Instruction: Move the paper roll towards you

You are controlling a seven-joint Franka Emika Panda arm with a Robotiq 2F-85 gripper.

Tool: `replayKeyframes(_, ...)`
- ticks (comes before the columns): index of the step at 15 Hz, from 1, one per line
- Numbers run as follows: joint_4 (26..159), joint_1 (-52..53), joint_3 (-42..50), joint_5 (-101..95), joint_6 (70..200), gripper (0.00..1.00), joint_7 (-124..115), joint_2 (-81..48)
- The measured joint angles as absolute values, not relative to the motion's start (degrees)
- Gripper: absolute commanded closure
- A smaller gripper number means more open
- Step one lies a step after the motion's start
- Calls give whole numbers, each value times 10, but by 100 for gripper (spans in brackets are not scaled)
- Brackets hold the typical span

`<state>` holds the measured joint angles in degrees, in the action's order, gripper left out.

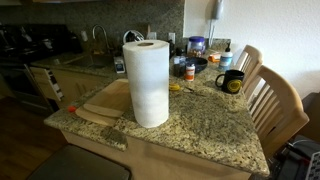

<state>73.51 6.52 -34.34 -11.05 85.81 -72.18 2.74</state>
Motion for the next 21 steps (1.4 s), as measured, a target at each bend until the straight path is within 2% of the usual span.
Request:
replayKeyframes(5, 787, 62, -325, -111, 950, 0, -742, -58)
replayKeyframes(9, 833, 57, -301, -112, 1065, 0, -799, -78)
replayKeyframes(12, 838, 56, -299, -112, 1075, 0, -810, -76)
replayKeyframes(17, 837, 131, -215, -112, 1077, 0, -822, -76)
replayKeyframes(21, 841, 148, -192, -112, 1077, 0, -837, -77)
